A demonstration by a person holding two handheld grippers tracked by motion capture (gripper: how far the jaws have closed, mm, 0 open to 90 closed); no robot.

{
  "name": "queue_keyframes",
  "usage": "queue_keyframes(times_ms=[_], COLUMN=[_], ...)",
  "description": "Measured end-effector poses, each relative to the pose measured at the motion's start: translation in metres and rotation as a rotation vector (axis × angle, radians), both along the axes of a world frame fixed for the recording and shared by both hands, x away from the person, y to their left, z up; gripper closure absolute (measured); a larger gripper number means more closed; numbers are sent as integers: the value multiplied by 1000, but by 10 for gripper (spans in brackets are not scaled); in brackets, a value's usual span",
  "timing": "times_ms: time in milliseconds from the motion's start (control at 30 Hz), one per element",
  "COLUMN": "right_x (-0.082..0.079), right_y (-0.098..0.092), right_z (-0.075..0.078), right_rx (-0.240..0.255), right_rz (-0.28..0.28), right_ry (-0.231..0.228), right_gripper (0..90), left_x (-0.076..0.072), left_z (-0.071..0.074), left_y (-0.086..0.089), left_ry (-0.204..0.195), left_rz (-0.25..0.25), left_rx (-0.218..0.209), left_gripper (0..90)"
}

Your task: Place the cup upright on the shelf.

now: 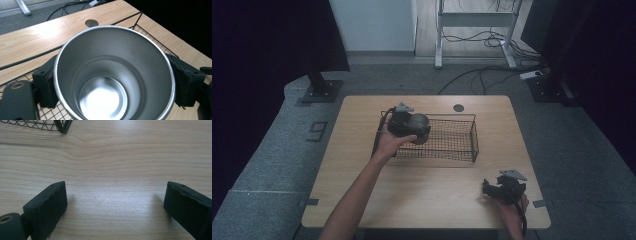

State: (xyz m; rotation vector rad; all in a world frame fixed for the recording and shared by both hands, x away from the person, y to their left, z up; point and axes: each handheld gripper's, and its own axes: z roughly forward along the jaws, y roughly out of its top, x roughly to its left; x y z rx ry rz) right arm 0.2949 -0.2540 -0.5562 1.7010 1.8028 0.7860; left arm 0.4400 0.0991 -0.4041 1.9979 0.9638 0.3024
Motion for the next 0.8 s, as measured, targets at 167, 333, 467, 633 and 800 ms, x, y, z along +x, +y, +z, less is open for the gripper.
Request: queue_keyframes(times_ms=[167, 333, 467, 633, 800], right_x=[0, 0, 0, 0, 0], right_y=[0, 0, 0, 0, 0], right_z=[0, 0, 0, 0, 0], right_rx=[0, 0, 0, 0, 0], right_rz=[0, 0, 0, 0, 0], right_ry=[0, 0, 0, 0, 0], right_gripper=[49, 49, 49, 49, 49], left_x=[4, 8, 12, 17, 20], left_z=[-5, -10, -14, -21, -27], left_y=[-2, -6, -7, -7, -11], left_ry=[8, 2, 0, 12, 21], left_rz=[1, 8, 15, 23, 18], left_rx=[15, 39, 60, 73, 75], left_gripper=[145, 144, 144, 144, 144])
